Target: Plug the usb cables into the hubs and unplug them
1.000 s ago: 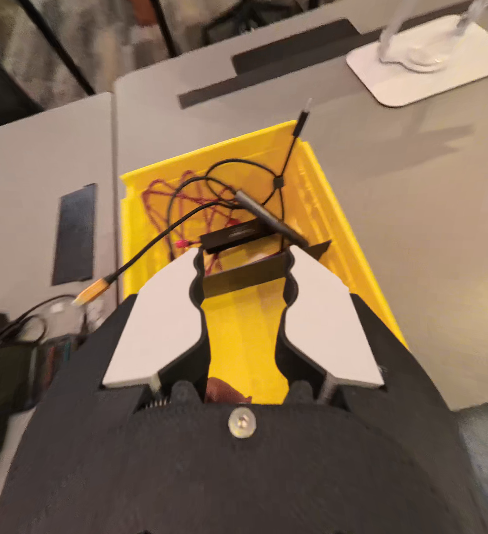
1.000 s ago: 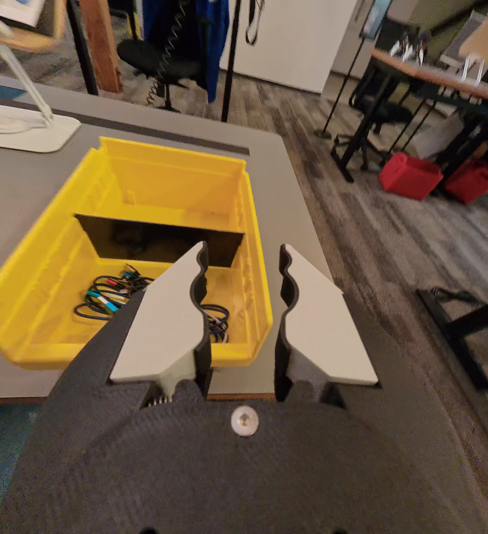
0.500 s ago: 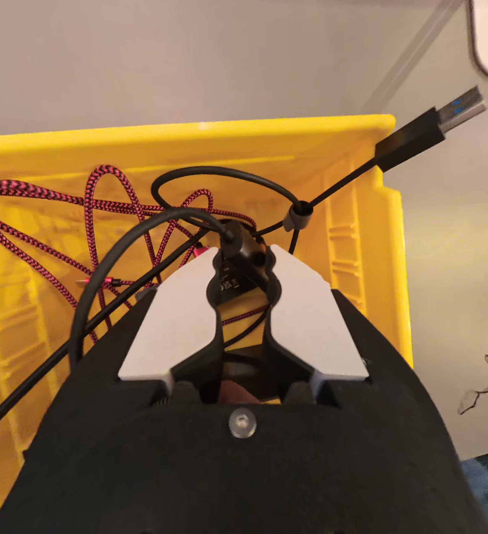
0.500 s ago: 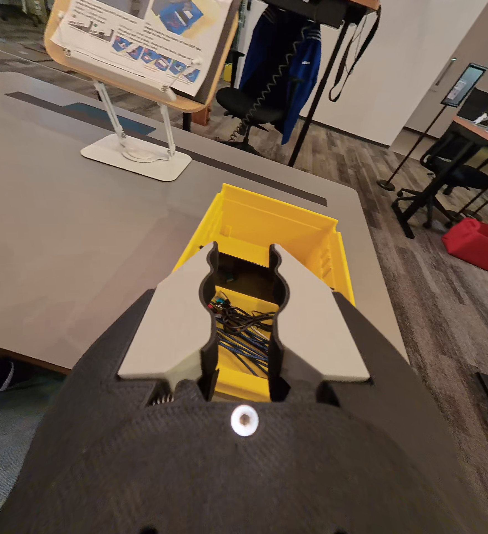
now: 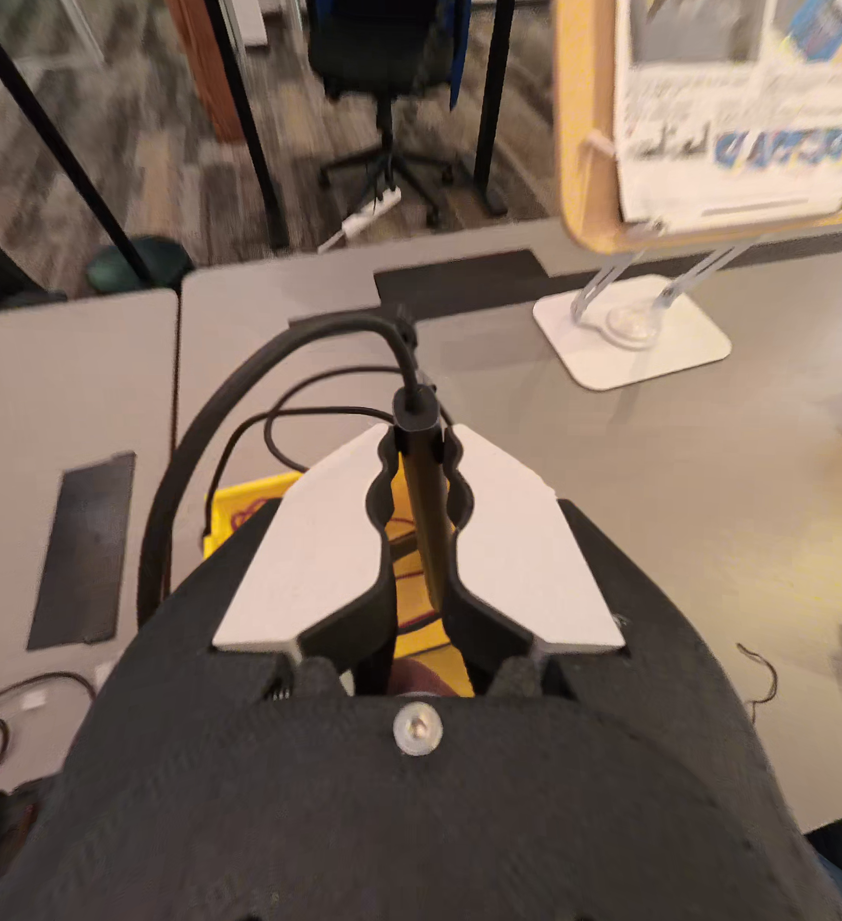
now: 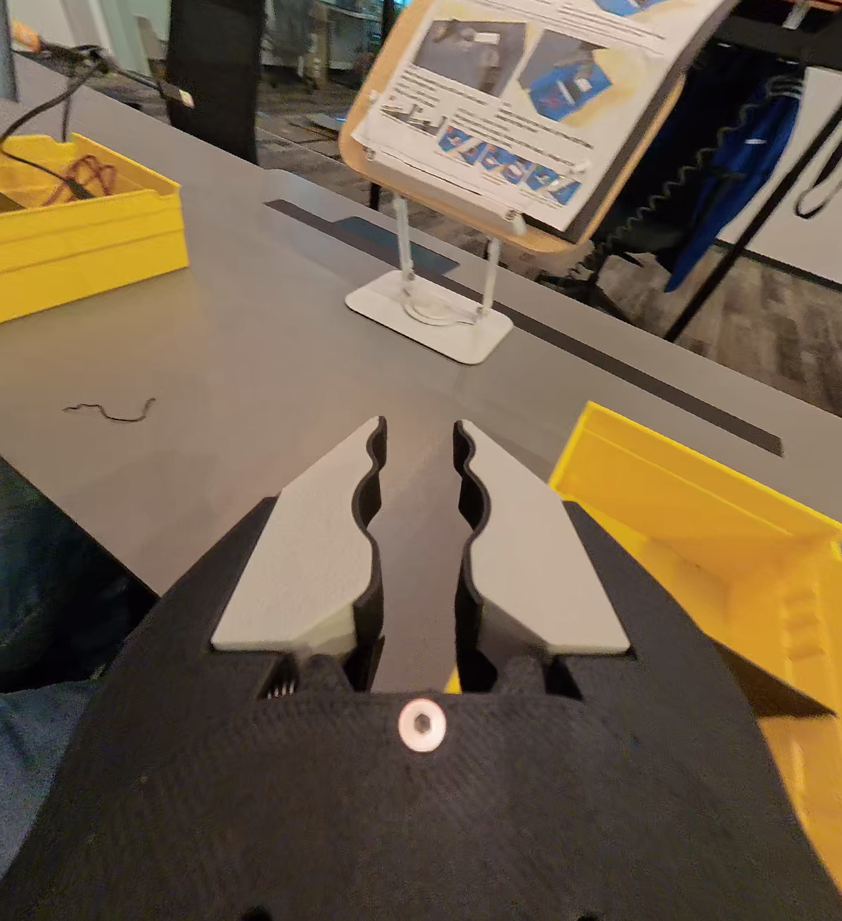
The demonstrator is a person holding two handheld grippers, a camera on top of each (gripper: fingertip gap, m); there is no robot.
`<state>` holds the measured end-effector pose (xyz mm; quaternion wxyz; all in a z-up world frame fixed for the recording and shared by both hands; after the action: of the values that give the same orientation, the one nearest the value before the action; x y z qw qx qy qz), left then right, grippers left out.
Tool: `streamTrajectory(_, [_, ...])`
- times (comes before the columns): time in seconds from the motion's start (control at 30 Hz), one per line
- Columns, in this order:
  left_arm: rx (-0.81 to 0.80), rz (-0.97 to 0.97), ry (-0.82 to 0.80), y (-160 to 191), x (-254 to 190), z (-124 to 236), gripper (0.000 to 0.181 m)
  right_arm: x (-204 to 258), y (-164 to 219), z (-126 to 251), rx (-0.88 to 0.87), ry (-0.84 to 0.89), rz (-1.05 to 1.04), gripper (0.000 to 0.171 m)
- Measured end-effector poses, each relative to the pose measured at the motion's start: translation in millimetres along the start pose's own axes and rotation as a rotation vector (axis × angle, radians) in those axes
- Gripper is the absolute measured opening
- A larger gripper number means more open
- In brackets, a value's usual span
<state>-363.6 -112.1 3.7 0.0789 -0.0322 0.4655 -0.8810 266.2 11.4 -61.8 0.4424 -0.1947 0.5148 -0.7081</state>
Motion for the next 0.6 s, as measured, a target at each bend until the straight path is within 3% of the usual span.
streamTrajectory(0.17, [-0.115,-0.069,-0.006,-39.8,-13.8,35.0,0.016,23.8,-19.0,-24.0,-0.029,-0.125,-0.002,0.025])
streamTrajectory(0.6, [-0.338,-0.251,0.041,-141.9,-79.5,76.3,0.016,74.0,-59.6,-66.0,-0.062,-0.360,0.017,0.035])
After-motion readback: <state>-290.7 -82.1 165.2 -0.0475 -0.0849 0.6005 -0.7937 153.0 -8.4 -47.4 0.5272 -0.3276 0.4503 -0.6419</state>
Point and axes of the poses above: each gripper's, where its closed fingertips meet, z back along the fingers, y out of its underside, x = y × z across the jaws, the point moved 9 cm from there along z, back along the fingers, and after that the axes turned 7 degrees about x, right-handed, at the moved point
